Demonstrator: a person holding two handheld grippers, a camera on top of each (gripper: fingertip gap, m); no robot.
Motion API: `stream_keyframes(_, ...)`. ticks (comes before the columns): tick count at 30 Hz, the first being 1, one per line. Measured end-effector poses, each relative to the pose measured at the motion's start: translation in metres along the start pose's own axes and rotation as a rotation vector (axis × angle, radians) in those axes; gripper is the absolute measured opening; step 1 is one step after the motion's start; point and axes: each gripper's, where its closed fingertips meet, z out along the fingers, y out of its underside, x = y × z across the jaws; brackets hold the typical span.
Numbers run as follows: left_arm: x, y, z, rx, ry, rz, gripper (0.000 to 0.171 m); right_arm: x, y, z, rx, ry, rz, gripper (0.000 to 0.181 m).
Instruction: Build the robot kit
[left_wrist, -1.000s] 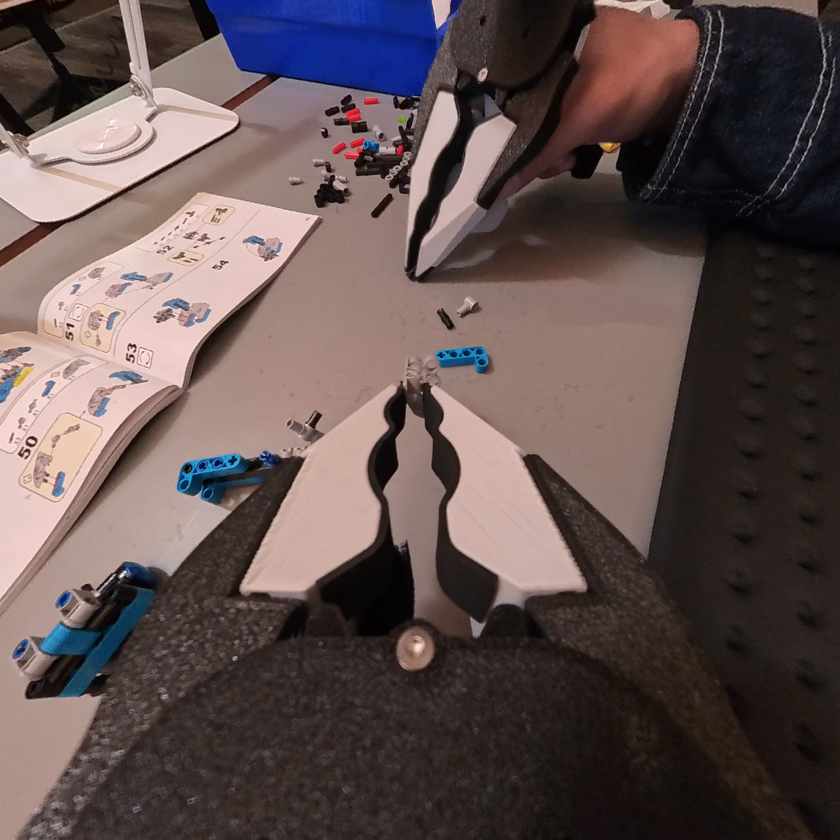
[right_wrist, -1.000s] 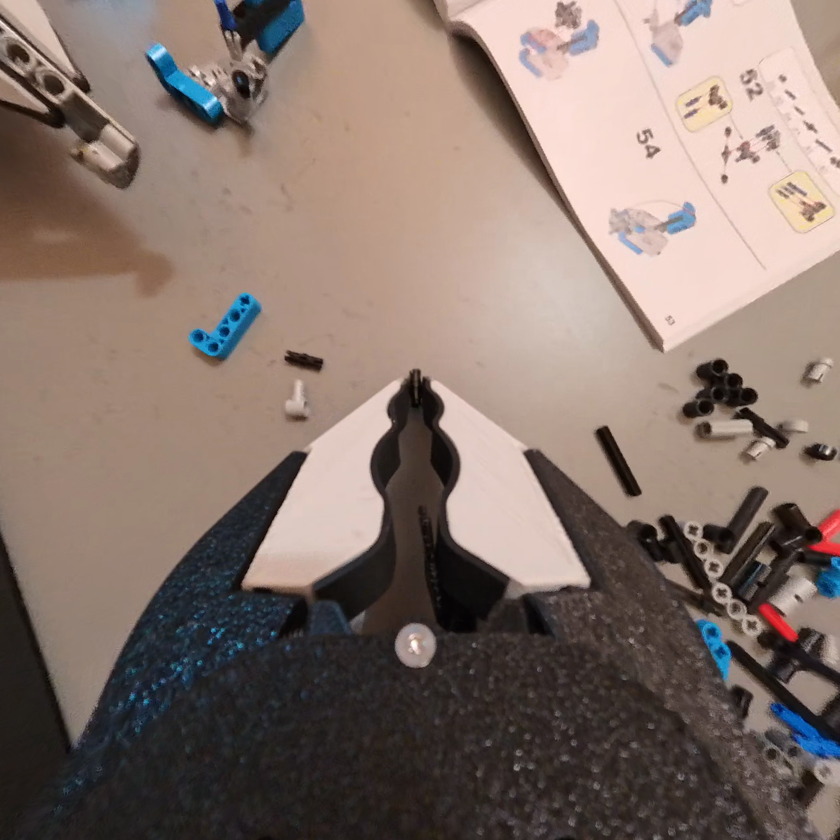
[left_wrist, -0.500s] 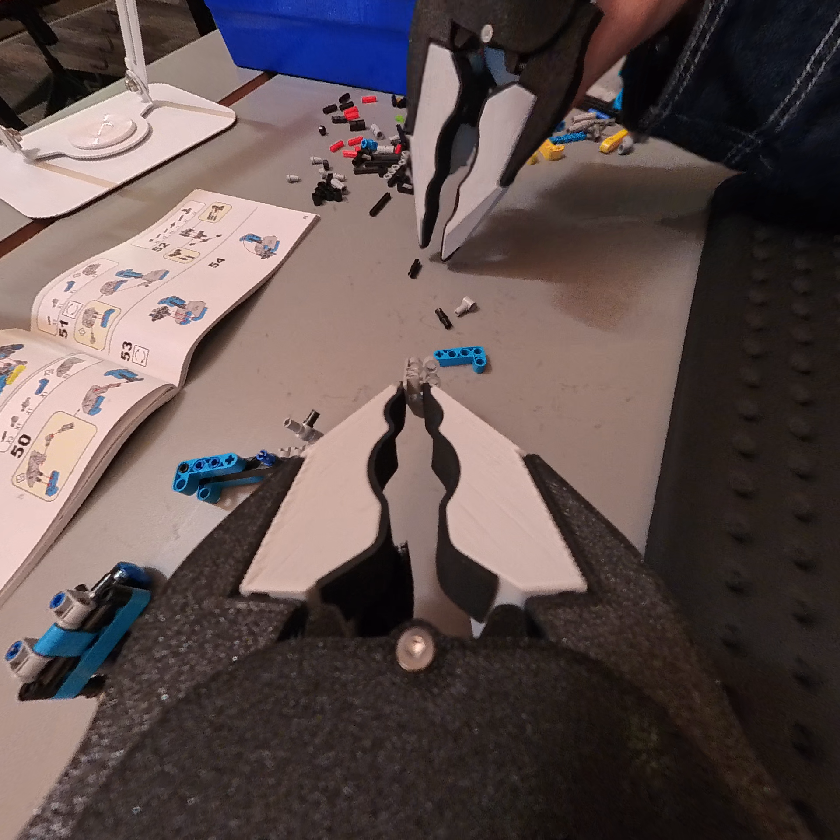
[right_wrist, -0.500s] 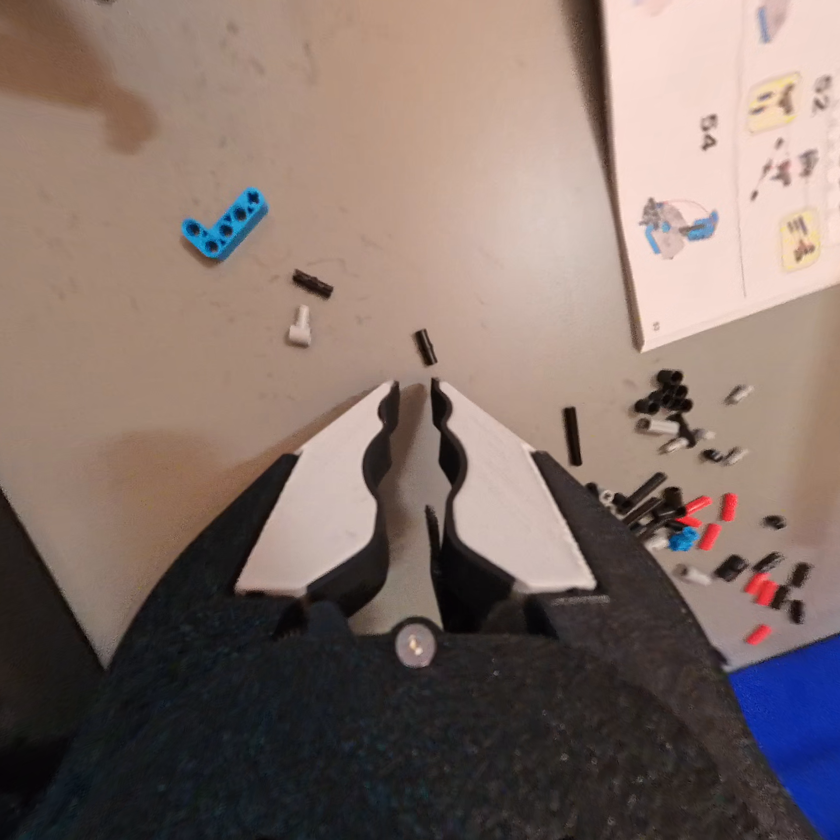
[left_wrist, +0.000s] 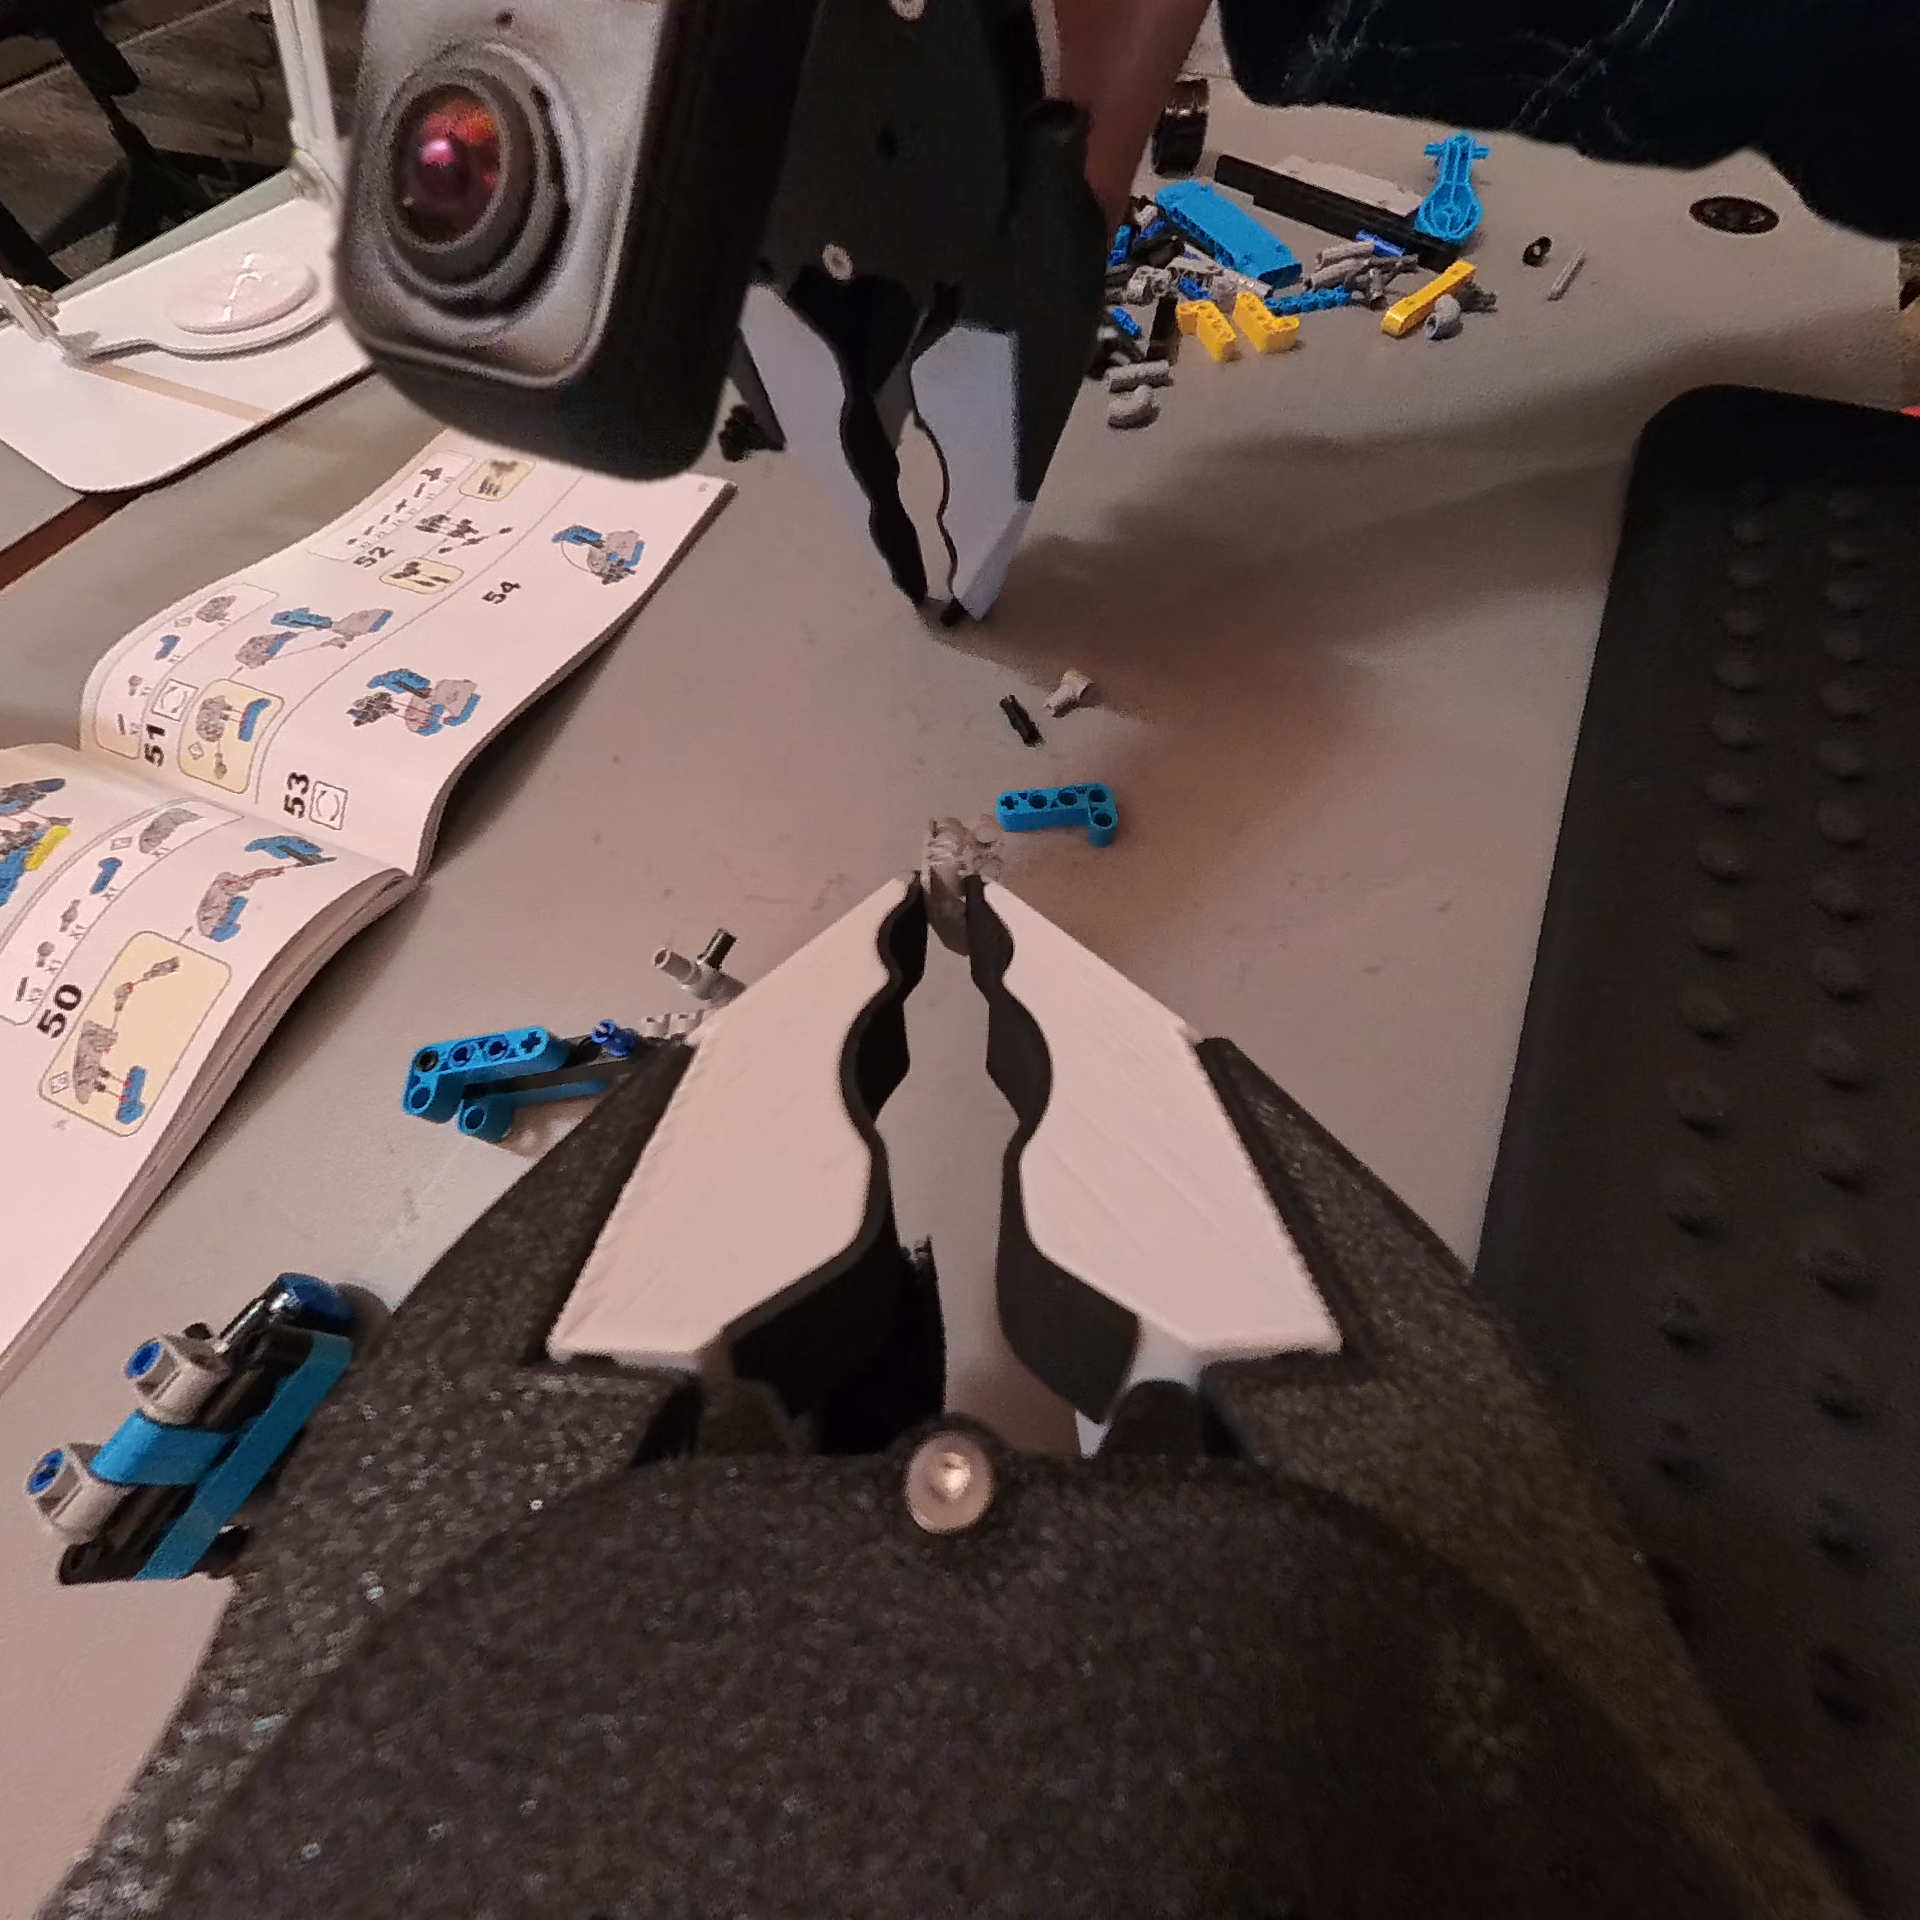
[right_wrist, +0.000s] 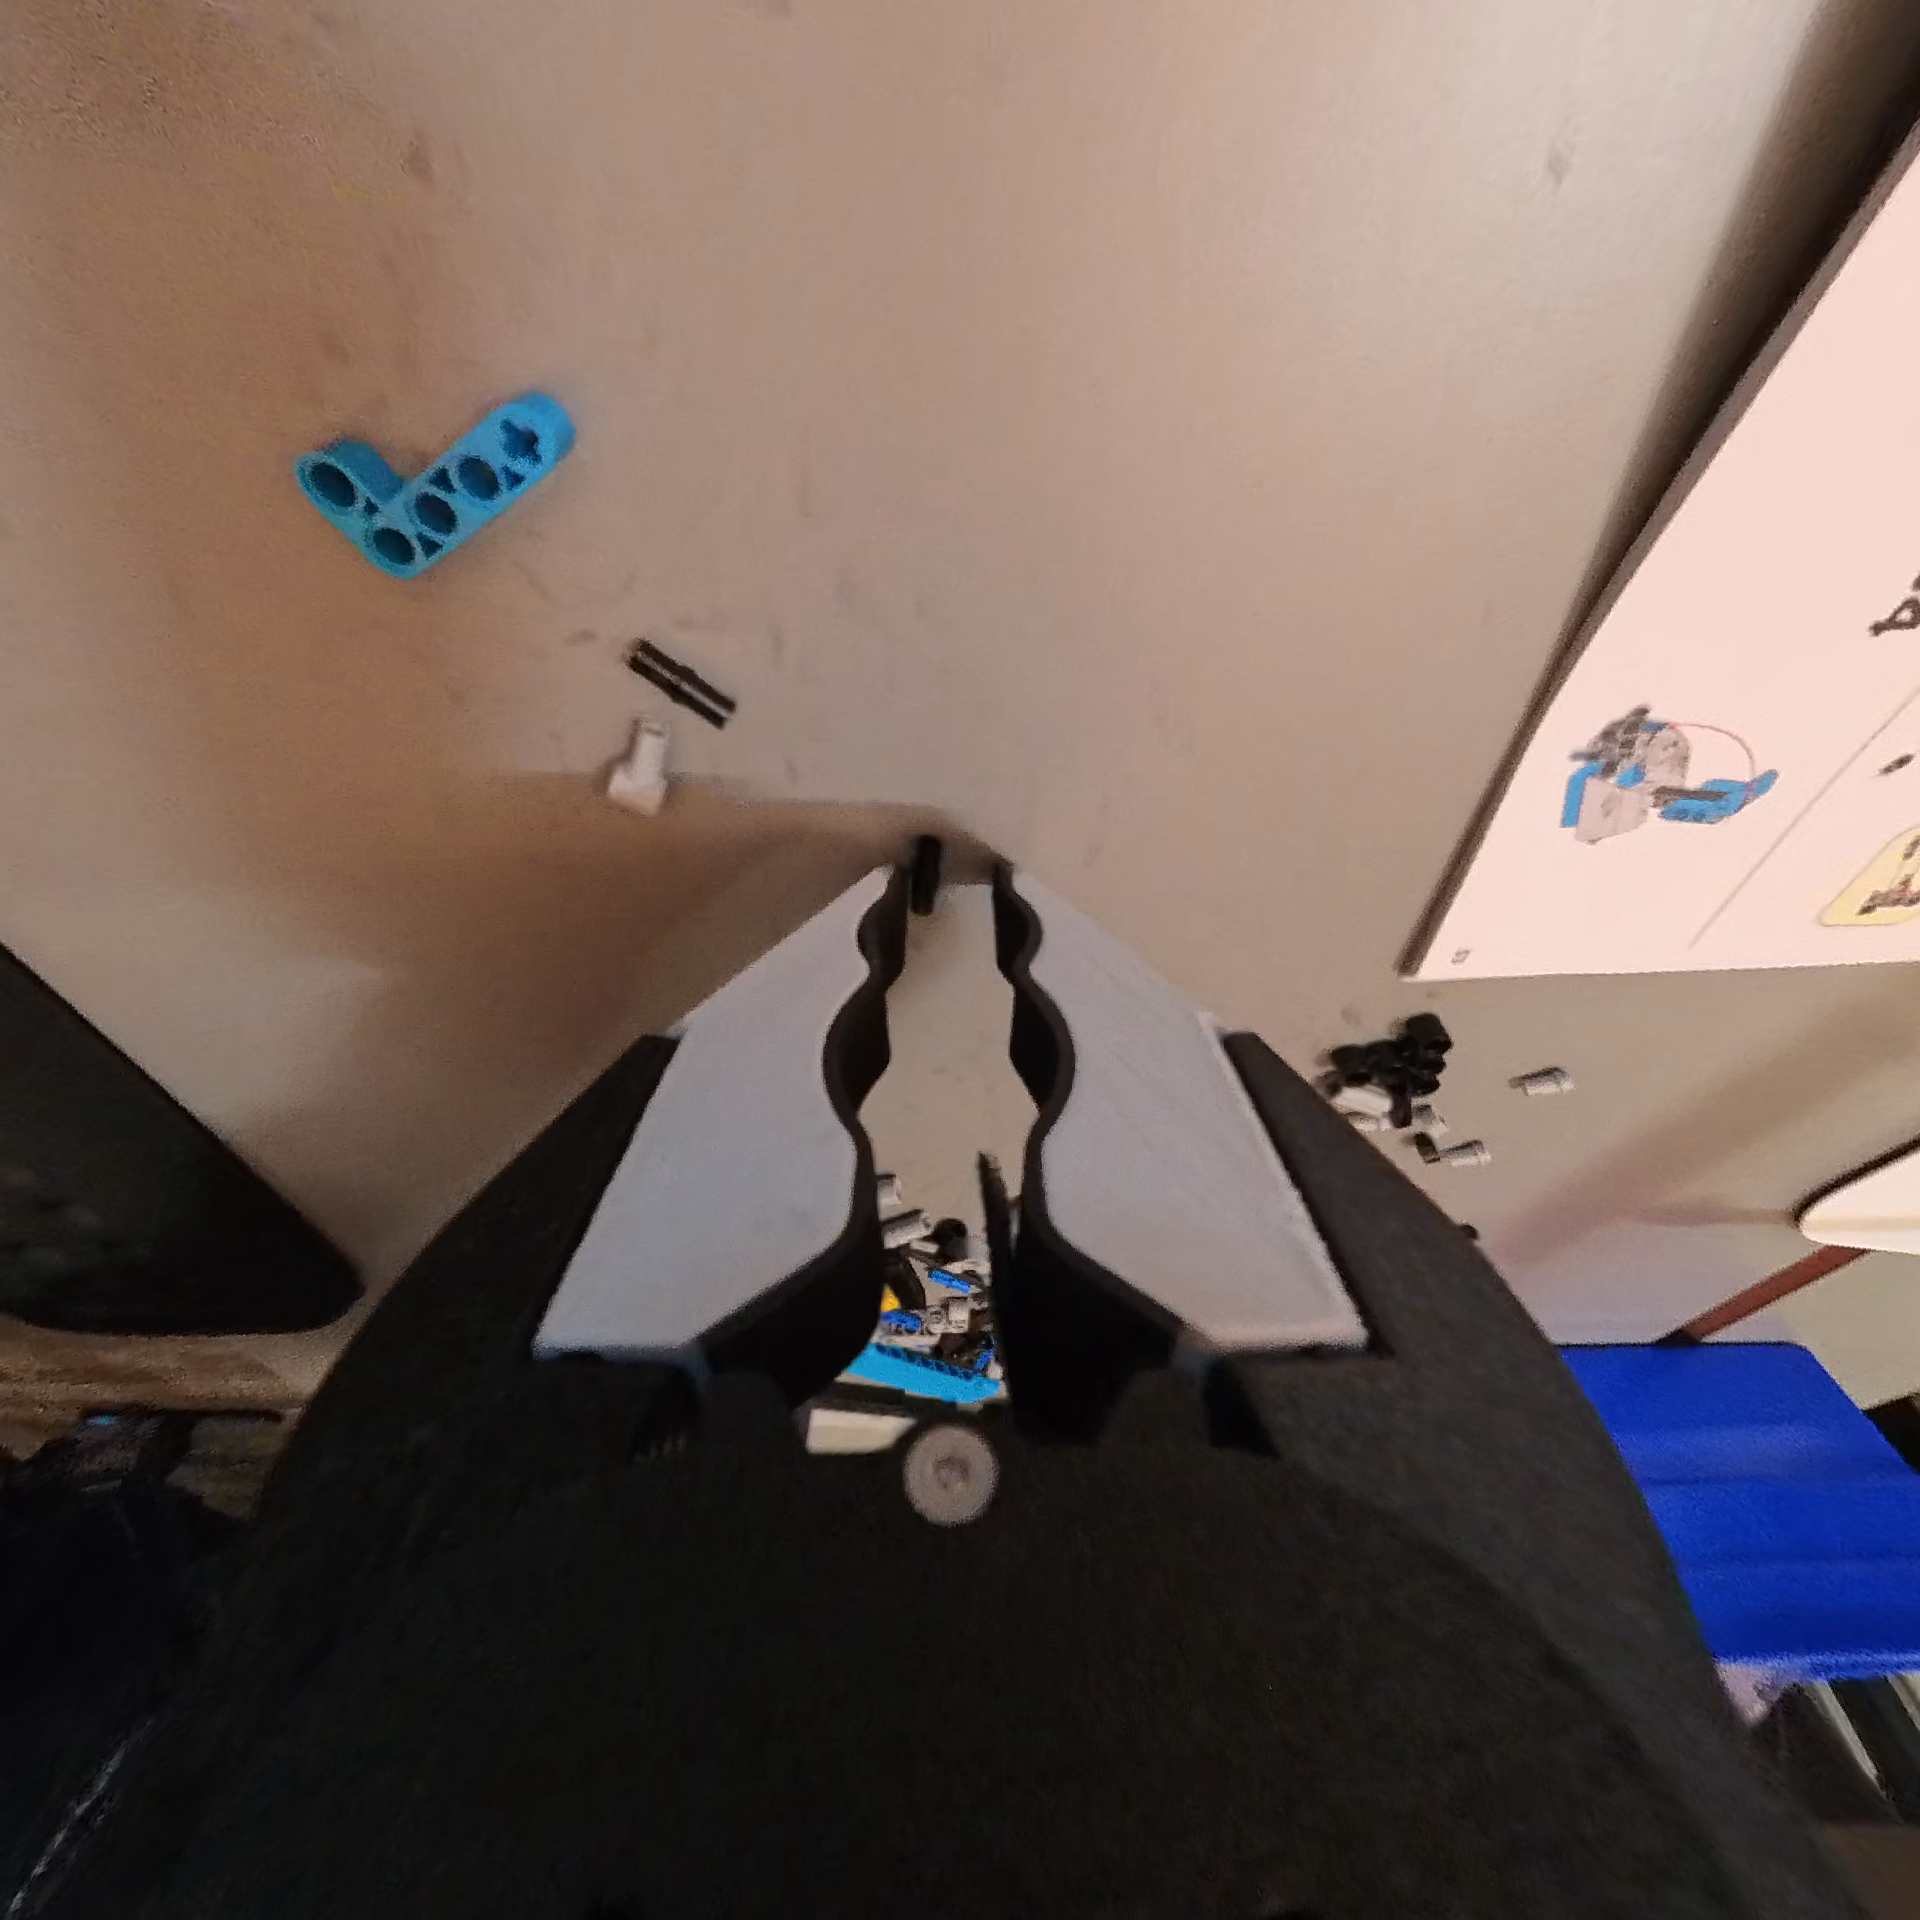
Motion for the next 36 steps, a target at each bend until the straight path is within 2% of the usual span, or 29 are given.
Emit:
stream_keyframes(4,0.001,0.001,0.001,-0.008,0.004,0.003,0.007,-0.003,-0.003,0.0,-0.049,-0.035,0.032,0.016)
stream_keyframes(8,0.001,0.0,-0.001,-0.001,0.003,-0.004,0.007,-0.001,-0.002,0.0,-0.04,-0.032,0.047,0.013)
stream_keyframes(17,0.0,0.001,0.0,-0.004,0.003,-0.004,0.007,0.0,0.0,0.001,-0.057,0.0,0.028,0.012)
stream_keyframes(21,-0.002,0.0,-0.001,0.001,-0.003,-0.01,0.007,-0.001,-0.001,0.001,-0.045,-0.001,-0.025,0.004)
stream_keyframes(22,-0.003,-0.001,-0.002,0.007,-0.006,-0.016,0.007,0.002,-0.004,-0.002,0.015,0.029,-0.043,0.004)
stream_keyframes(24,-0.006,-0.004,-0.004,0.026,-0.014,-0.037,0.007,0.004,-0.027,-0.024,0.289,0.039,0.008,0.004)
stream_keyframes(26,-0.012,-0.009,-0.008,0.06,-0.026,-0.068,0.007,-0.001,-0.062,-0.078,0.747,0.004,0.104,0.004)
stream_keyframes(27,-0.014,-0.013,-0.011,0.086,-0.032,-0.084,0.007,-0.016,-0.074,-0.107,0.976,-0.083,0.118,0.004)
stream_keyframes(28,-0.018,-0.017,-0.015,0.115,-0.04,-0.1,0.007,-0.023,-0.08,-0.128,1.149,-0.121,0.153,0.004)
stream_keyframes(29,-0.021,-0.021,-0.018,0.139,-0.048,-0.117,0.007,-0.023,-0.082,-0.136,1.254,-0.12,0.202,0.004)
stream_keyframes(32,-0.028,-0.03,-0.027,0.204,-0.078,-0.133,0.007,-0.029,-0.09,-0.133,1.401,-0.172,0.284,0.004)
stream_keyframes(36,-0.022,-0.04,-0.033,0.252,-0.092,-0.06,0.007,-0.043,-0.102,-0.124,1.432,-0.251,0.282,0.004)
